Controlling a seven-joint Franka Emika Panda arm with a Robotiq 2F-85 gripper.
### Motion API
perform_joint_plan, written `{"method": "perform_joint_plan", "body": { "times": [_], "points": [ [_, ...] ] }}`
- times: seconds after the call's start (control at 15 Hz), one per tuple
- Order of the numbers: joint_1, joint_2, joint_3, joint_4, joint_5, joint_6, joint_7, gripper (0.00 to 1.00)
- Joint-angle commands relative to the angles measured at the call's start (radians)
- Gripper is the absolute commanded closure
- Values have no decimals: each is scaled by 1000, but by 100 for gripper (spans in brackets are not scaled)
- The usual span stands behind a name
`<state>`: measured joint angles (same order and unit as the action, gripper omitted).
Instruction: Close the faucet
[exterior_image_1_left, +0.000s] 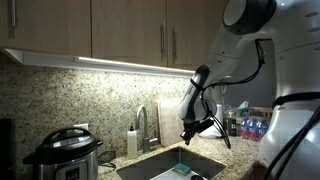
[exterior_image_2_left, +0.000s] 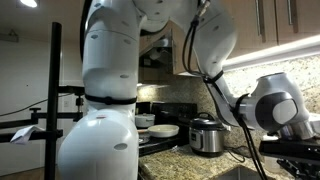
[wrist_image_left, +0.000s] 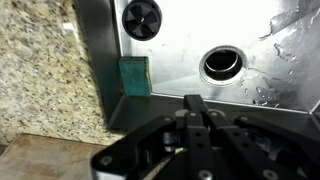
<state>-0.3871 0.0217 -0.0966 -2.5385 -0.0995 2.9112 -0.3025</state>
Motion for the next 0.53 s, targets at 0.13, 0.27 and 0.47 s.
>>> {"method": "perform_joint_plan", "body": {
  "times": [0.13, 0.27, 0.47],
  "points": [
    [33, -260, -71, -102, -228, -216, 204, 100],
    [41, -312, -69, -81, -220, -337, 207, 100],
    [53, -368, -64, -47, -205, -469, 200, 100]
  ]
}}
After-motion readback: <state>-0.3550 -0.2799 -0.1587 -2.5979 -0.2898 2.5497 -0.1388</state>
